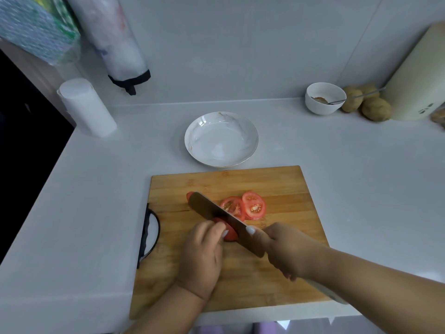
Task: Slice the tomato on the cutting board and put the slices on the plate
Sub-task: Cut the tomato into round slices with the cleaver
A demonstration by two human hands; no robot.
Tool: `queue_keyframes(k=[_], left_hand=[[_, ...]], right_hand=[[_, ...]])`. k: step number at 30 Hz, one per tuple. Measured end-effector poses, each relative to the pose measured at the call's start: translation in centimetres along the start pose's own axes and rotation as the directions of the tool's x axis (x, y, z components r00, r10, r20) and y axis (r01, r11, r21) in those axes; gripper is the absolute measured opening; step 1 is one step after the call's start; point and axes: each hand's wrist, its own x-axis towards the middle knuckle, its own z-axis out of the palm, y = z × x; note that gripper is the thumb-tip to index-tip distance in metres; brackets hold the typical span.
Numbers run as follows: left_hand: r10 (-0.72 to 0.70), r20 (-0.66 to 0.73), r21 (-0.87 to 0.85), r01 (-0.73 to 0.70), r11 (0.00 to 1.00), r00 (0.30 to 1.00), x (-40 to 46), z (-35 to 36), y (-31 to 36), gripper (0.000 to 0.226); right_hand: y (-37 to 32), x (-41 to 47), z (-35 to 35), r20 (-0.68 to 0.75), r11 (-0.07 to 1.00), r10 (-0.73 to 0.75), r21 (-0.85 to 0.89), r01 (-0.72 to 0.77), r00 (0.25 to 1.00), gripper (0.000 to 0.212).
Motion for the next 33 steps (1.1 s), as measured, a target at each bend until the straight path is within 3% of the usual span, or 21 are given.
queue_keyframes(k=[10,15,23,28,33], left_hand=[[-0.051,0.025,0.046,0.050,0.998,0.998,0.1,0.0,0.2,0.025],[-0.057,0.008,0.044,0.057,0.997,0.998,0.2,-0.1,0.4,0.023],[-0.092,0.000,0.055,0.091,0.994,0.996,0.2,0.0,0.6,0.025],[-0.089,-0.008,0.001,0.089,0.996,0.996,0.2,0.0,0.6,0.019],[-0.098,-0.001,0.001,0.098,0.995,0.995,0.1,-0.1,0.6,0.021]], right_hand=[[-0.5,-1.6,-1.0,0.012,0.995,0.029,0.099,-0.030,1.000,0.075],[-1.0,-3.3,-1.7,-0.025,0.988,0.026,0.154,-0.021,0.999,0.062],[-1.3,-4.6,-2.1,0.007,0.993,0.010,0.120,-0.011,1.000,0.092],[-0.9,-4.9,-2.0,-0.003,0.995,0.039,0.095,-0.038,0.999,0.072],[-1.5,-4.5,-1.8,0.023,0.994,0.051,0.097,-0.053,0.998,0.086]])
